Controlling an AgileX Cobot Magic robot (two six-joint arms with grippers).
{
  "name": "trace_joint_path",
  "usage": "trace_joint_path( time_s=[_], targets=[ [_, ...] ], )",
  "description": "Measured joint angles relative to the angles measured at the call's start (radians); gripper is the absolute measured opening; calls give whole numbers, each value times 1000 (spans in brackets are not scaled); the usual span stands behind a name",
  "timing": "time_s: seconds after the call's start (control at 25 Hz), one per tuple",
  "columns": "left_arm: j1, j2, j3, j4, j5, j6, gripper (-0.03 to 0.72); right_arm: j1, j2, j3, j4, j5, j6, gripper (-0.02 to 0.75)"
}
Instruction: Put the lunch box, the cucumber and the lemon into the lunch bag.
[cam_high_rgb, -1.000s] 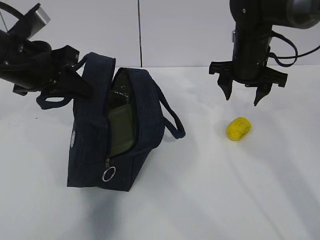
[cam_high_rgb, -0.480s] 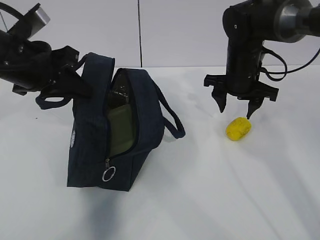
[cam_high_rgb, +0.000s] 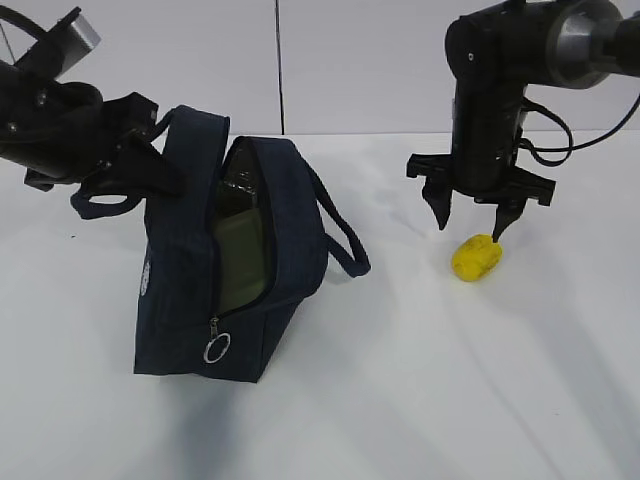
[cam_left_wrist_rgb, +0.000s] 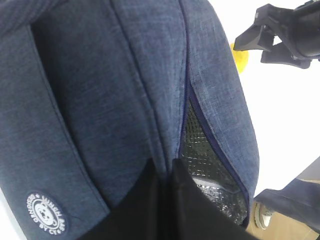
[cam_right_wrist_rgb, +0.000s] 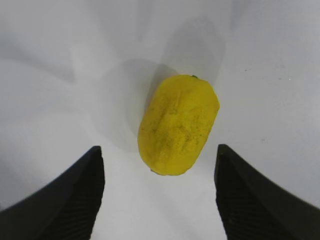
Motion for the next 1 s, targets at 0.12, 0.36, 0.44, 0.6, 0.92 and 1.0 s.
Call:
trace_joint_path(
  time_s=[0.12, 0.36, 0.44, 0.6, 0.92, 1.0],
  targets=[
    [0, 0, 0, 0, 0, 0, -1, 0, 0, 9, -7, -2, -5, 513],
    [0, 0, 0, 2, 0, 0, -1, -2, 0, 58, -7, -2, -8, 514],
    [0, 0, 0, 2, 2, 0, -1, -2, 0, 60, -8, -2, -3, 514],
    [0, 0, 0, 2, 2, 0, -1, -2, 0, 60, -11, -2, -2, 514],
    [0, 0, 0, 2, 12, 0, -1, -8, 21, 63, -36, -4, 16, 514],
    [0, 0, 0, 2, 12, 0, -1, -8, 23, 63, -42, -4, 16, 513]
  ],
)
